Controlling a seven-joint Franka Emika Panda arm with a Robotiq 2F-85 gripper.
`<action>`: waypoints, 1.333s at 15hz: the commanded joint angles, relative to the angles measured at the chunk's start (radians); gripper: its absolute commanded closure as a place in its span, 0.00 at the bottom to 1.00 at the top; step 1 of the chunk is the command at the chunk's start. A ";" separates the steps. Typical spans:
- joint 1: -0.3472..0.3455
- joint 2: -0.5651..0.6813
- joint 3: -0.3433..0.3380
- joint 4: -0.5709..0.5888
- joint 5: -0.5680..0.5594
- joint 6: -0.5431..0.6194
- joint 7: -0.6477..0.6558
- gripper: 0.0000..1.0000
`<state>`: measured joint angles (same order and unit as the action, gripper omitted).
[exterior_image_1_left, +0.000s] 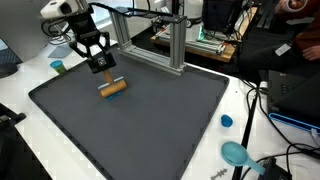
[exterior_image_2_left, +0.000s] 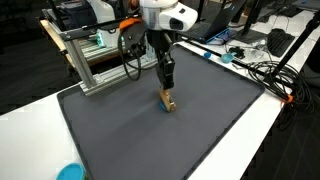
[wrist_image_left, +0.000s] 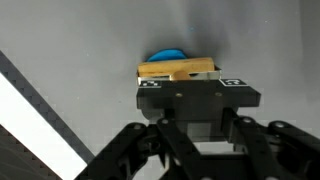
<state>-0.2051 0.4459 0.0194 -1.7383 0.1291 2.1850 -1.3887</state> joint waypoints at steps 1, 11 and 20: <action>0.001 0.006 -0.012 0.000 -0.020 -0.002 0.016 0.79; 0.033 0.078 -0.010 -0.026 -0.124 0.098 -0.017 0.79; 0.029 0.002 -0.001 -0.014 -0.098 0.045 -0.006 0.79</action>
<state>-0.1734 0.4476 0.0150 -1.7539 0.0328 2.2321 -1.3963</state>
